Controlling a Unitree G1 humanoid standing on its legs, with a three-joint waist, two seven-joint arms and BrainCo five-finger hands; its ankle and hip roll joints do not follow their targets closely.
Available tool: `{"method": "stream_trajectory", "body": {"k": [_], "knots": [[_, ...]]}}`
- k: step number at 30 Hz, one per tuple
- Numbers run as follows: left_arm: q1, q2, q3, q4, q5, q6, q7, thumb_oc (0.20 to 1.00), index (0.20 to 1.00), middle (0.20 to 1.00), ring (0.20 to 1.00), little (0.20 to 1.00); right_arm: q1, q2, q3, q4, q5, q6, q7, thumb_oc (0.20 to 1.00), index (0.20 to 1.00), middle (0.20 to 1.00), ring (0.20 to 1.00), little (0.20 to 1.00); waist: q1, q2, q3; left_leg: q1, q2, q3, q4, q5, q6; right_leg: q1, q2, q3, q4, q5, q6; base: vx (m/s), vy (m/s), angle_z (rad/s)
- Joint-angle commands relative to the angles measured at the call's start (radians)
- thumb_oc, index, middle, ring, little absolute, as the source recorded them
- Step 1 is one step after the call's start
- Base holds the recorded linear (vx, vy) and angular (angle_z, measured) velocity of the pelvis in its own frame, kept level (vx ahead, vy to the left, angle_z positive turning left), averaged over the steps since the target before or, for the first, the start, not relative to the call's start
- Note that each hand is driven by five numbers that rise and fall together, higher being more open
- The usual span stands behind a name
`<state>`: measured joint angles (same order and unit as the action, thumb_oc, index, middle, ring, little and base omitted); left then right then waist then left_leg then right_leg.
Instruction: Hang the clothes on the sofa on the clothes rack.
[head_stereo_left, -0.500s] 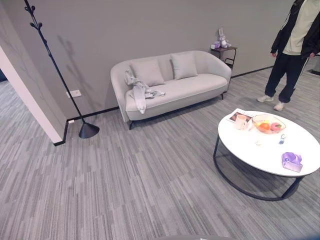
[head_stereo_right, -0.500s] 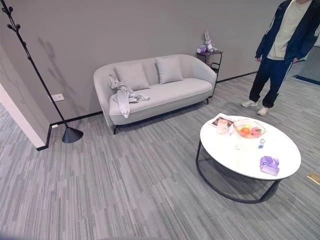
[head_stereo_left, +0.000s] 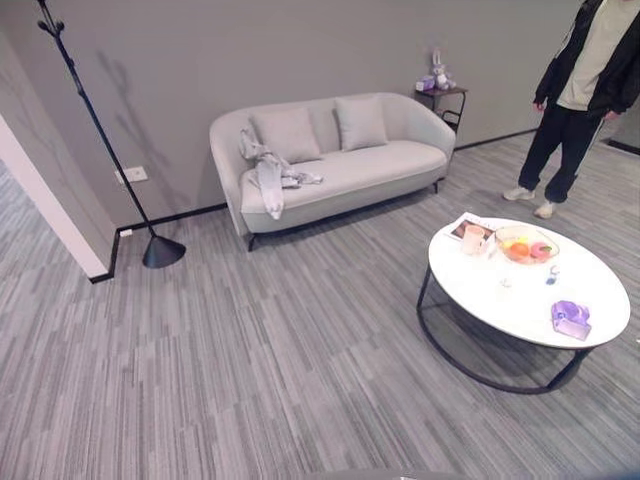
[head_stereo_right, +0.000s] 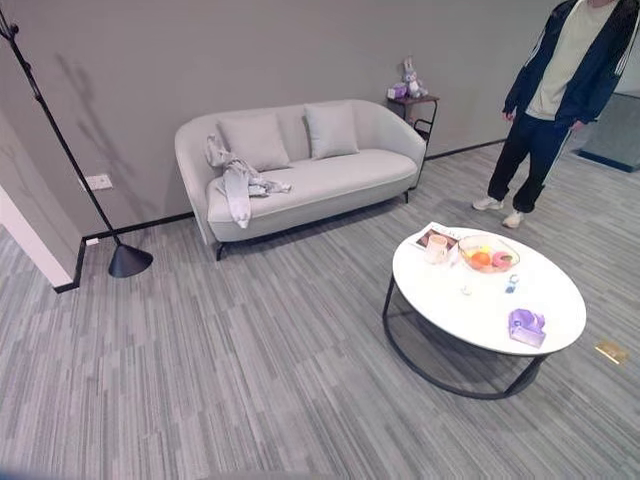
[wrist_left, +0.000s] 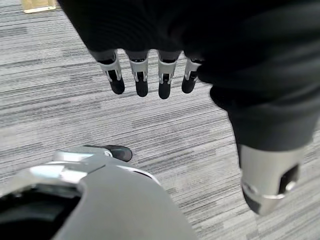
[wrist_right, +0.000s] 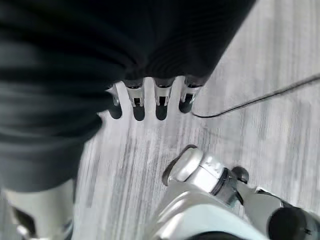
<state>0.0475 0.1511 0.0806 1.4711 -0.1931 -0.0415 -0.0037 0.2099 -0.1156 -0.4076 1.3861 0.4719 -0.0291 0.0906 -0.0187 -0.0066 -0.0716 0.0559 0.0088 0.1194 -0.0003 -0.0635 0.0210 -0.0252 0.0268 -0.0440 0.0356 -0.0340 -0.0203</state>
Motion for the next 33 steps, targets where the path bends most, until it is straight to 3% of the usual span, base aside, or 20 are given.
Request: {"method": "stream_trajectory", "body": {"k": [1, 10, 19, 21, 23, 24, 25, 26, 27, 29, 31, 32, 33], "knots": [[-0.045, -0.078, 0.048, 0.057, 0.034, -0.004, -0.019, 1.000, 1.000, 1.000, 1.000, 1.000, -0.048, 0.057, -0.066, 0.067, 0.009, 0.005, 0.024, 1.000, 1.000, 1.000, 1.000, 1.000, -0.004, -0.015, -0.020, 0.015, 0.056, -0.104, -0.087, 0.080, -0.085, 0.067, -0.074, 0.061, -0.084, 0.154, 0.076, 0.02, -0.038, 0.01], [-0.057, -0.082, 0.025, 0.056, 0.044, -0.004, -0.016, 1.000, 1.000, 1.000, 1.000, 1.000, -0.054, 0.070, -0.035, 0.032, -0.008, 0.001, 0.022, 1.000, 1.000, 1.000, 1.000, 1.000, -0.002, -0.021, -0.006, 0.013, 0.064, -0.099, -0.087, 0.075, -0.084, 0.061, -0.072, 0.056, -0.076, 0.150, 0.074, 0.00, -0.019, 0.00], [-0.051, -0.088, 0.003, 0.051, 0.058, 0.000, -0.014, 1.000, 1.000, 1.000, 1.000, 1.000, -0.072, 0.039, 0.009, 0.135, -0.019, -0.007, 0.008, 1.000, 1.000, 1.000, 1.000, 1.000, -0.004, -0.018, -0.014, 0.009, 0.067, -0.100, -0.087, 0.070, -0.081, 0.059, -0.069, 0.062, -0.081, 0.149, 0.072, 0.01, -0.017, 0.00], [-0.045, -0.092, 0.005, 0.056, 0.064, 0.003, -0.018, 1.000, 1.000, 1.000, 1.000, 1.000, -0.074, 0.054, 0.007, 0.121, -0.017, -0.011, 0.008, 1.000, 1.000, 1.000, 1.000, 1.000, -0.005, -0.019, 0.000, 0.023, 0.081, -0.100, -0.087, 0.093, -0.082, 0.050, -0.060, 0.069, -0.053, 0.146, 0.071, 0.00, -0.093, 0.01], [-0.042, -0.106, 0.013, 0.072, 0.054, 0.009, -0.029, 1.000, 1.000, 1.000, 1.000, 1.000, -0.066, 0.043, 0.019, 0.081, -0.012, -0.014, 0.007, 1.000, 1.000, 1.000, 1.000, 1.000, 0.001, -0.050, 0.047, -0.052, 0.124, -0.081, 0.143, 0.104, -0.072, 0.036, -0.073, 0.061, -0.020, 0.154, 0.069, -0.12, -0.221, 0.05], [-0.054, -0.105, 0.024, 0.068, 0.037, 0.009, -0.034, 1.000, 1.000, 1.000, 1.000, 1.000, -0.067, 0.026, 0.023, 0.068, -0.001, -0.009, 0.001, 1.000, 1.000, 1.000, 1.000, 1.000, 0.000, -0.072, 0.082, -0.149, 0.149, -0.080, 0.309, 0.078, -0.067, 0.036, -0.092, 0.044, -0.014, 0.167, 0.065, -0.15, -0.378, 0.20], [-0.059, -0.092, 0.042, 0.051, 0.002, 0.006, -0.024, 1.000, 1.000, 1.000, 1.000, 1.000, -0.059, -0.010, 0.024, 0.071, 0.007, -0.004, -0.014, 1.000, 1.000, 1.000, 1.000, 1.000, 0.020, -0.101, 0.157, -0.280, 0.162, -0.086, 0.565, 0.064, -0.058, 0.077, -0.115, 0.026, -0.014, 0.186, 0.051, -0.05, -0.347, 0.42], [-0.061, -0.092, 0.049, 0.039, -0.019, 0.003, -0.027, 1.000, 1.000, 1.000, 1.000, 1.000, -0.056, -0.023, 0.022, 0.074, 0.009, 0.003, -0.017, 1.000, 1.000, 1.000, 1.000, 1.000, 0.034, -0.108, 0.179, -0.351, 0.140, -0.074, 0.618, 0.068, -0.063, 0.107, -0.121, 0.026, -0.018, 0.185, 0.043, 0.14, -0.278, 0.49], [-0.057, -0.086, 0.079, 0.023, -0.046, 0.001, -0.030, 1.000, 1.000, 1.000, 1.000, 1.000, -0.054, -0.030, 0.025, 0.081, -0.007, 0.008, -0.017, 1.000, 1.000, 1.000, 1.000, 1.000, 0.073, -0.095, 0.219, -0.480, 0.096, -0.078, 0.661, 0.056, -0.103, 0.162, -0.100, 0.050, -0.030, 0.177, 0.037, 0.26, -0.094, 0.63], [-0.035, -0.074, 0.119, 0.028, -0.061, 0.005, -0.027, 1.000, 1.000, 1.000, 1.000, 1.000, -0.051, -0.031, 0.039, 0.059, -0.023, 0.012, -0.009, 1.000, 1.000, 1.000, 1.000, 1.000, 0.127, -0.079, 0.234, -0.530, 0.024, -0.050, 0.503, 0.074, -0.117, 0.218, -0.071, 0.077, -0.050, 0.171, 0.036, 0.32, -0.033, 0.16], [-0.035, -0.073, 0.119, 0.028, -0.061, 0.005, -0.027, 1.000, 1.000, 1.000, 1.000, 1.000, -0.051, -0.031, 0.039, 0.059, -0.023, 0.012, -0.009, 1.000, 1.000, 1.000, 1.000, 1.000, 0.127, -0.082, 0.234, -0.526, 0.020, -0.048, 0.494, 0.080, -0.117, 0.217, -0.075, 0.077, -0.050, 0.171, 0.036, 0.17, 0.005, -0.59], [-0.019, -0.061, 0.140, 0.038, -0.068, 0.012, -0.025, 1.000, 1.000, 1.000, 1.000, 1.000, -0.042, -0.028, 0.057, 0.031, -0.035, 0.007, -0.010, 1.000, 1.000, 1.000, 1.000, 1.000, 0.169, -0.066, 0.247, -0.534, -0.009, -0.032, 0.312, 0.100, -0.121, 0.248, -0.052, 0.097, -0.054, 0.164, 0.040, 0.67, 0.110, -0.85], [0.008, -0.050, 0.149, 0.055, -0.060, 0.009, -0.018, 1.000, 1.000, 1.000, 1.000, 1.000, -0.031, -0.020, 0.111, -0.013, -0.070, -0.010, -0.015, 1.000, 1.000, 1.000, 1.000, 1.000, 0.242, -0.049, 0.259, -0.596, -0.023, -0.021, 0.133, 0.107, -0.133, 0.317, -0.041, 0.104, -0.046, 0.138, 0.039, 0.67, 0.110, -0.83]]}}
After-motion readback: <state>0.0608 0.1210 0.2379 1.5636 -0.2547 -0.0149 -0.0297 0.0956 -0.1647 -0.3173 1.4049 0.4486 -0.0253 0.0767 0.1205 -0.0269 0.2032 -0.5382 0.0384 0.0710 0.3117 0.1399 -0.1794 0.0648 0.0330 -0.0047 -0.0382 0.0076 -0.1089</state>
